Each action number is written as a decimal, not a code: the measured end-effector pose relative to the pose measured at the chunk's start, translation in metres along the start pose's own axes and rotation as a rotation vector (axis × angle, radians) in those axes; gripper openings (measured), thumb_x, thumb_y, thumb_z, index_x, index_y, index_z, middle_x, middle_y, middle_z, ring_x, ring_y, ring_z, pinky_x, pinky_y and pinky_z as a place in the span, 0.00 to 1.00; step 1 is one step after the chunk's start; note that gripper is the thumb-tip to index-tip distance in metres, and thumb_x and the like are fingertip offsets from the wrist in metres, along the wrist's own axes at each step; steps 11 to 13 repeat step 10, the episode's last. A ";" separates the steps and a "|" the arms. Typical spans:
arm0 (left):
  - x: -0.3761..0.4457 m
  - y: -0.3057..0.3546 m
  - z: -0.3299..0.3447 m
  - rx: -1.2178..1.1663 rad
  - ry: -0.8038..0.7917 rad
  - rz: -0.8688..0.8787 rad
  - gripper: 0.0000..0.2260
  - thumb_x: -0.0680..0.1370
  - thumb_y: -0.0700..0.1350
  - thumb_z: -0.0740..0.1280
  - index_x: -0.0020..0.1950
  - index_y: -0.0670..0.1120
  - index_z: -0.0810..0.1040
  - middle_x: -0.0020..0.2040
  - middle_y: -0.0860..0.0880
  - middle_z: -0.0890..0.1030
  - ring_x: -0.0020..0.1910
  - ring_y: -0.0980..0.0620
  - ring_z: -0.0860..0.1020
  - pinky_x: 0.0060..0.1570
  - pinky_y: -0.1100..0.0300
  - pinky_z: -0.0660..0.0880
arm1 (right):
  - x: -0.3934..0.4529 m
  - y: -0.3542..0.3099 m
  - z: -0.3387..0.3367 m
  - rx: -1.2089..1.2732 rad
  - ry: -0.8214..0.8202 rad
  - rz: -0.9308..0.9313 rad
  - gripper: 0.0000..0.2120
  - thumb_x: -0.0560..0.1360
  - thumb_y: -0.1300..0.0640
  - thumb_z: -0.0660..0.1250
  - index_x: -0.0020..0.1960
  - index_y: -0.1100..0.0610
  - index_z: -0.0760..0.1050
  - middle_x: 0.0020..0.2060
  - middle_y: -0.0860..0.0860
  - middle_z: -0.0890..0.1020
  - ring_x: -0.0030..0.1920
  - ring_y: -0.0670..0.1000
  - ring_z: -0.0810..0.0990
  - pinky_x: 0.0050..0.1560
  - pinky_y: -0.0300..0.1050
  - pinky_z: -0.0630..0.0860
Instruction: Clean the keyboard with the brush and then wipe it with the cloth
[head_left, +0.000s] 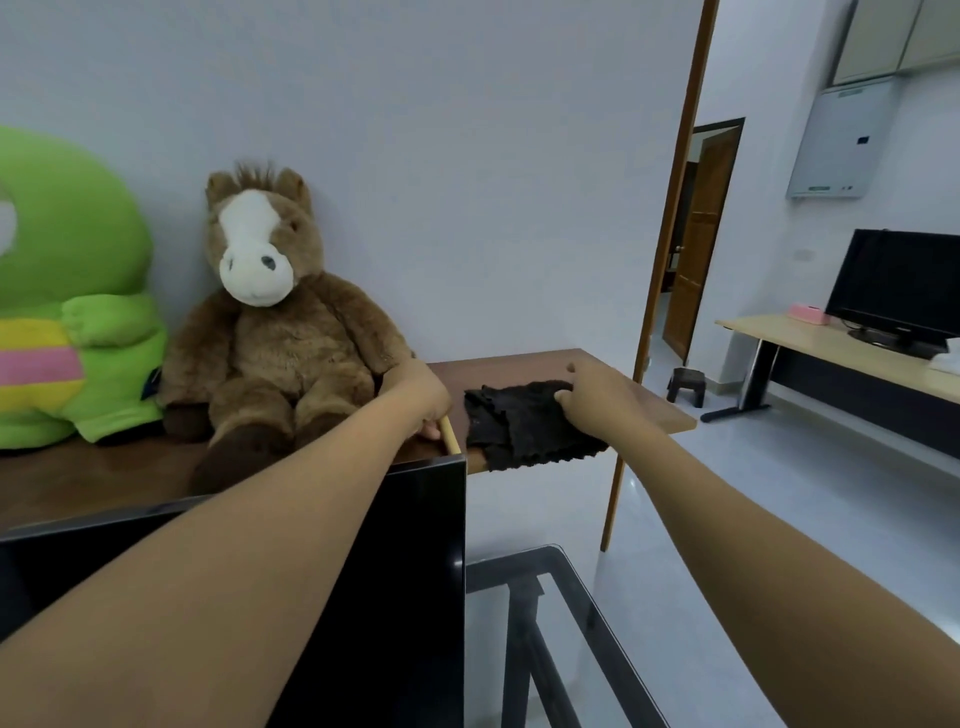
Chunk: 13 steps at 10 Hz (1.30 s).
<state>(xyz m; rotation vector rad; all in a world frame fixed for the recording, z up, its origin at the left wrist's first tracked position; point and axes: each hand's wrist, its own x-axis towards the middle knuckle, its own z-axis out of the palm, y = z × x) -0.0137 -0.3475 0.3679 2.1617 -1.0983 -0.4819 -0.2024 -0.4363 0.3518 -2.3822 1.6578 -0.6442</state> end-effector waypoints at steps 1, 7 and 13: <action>0.001 -0.001 0.007 0.043 0.055 0.080 0.12 0.75 0.35 0.67 0.33 0.42 0.69 0.29 0.46 0.77 0.32 0.47 0.78 0.41 0.55 0.82 | -0.007 -0.001 0.007 -0.135 -0.005 -0.180 0.21 0.79 0.44 0.58 0.66 0.55 0.71 0.61 0.55 0.76 0.58 0.56 0.75 0.55 0.50 0.74; -0.024 -0.001 -0.006 0.797 -0.429 0.297 0.21 0.86 0.45 0.45 0.77 0.38 0.52 0.78 0.37 0.45 0.77 0.38 0.47 0.72 0.51 0.49 | -0.018 -0.015 0.006 -0.124 -0.301 -0.310 0.23 0.84 0.49 0.44 0.77 0.52 0.54 0.78 0.52 0.55 0.78 0.56 0.49 0.74 0.63 0.49; -0.018 -0.004 -0.008 0.632 -0.338 0.360 0.28 0.84 0.53 0.47 0.78 0.39 0.43 0.79 0.42 0.40 0.78 0.44 0.43 0.75 0.49 0.47 | -0.004 0.000 0.011 -0.142 -0.242 -0.251 0.18 0.82 0.49 0.48 0.66 0.56 0.66 0.67 0.55 0.69 0.71 0.59 0.64 0.67 0.62 0.63</action>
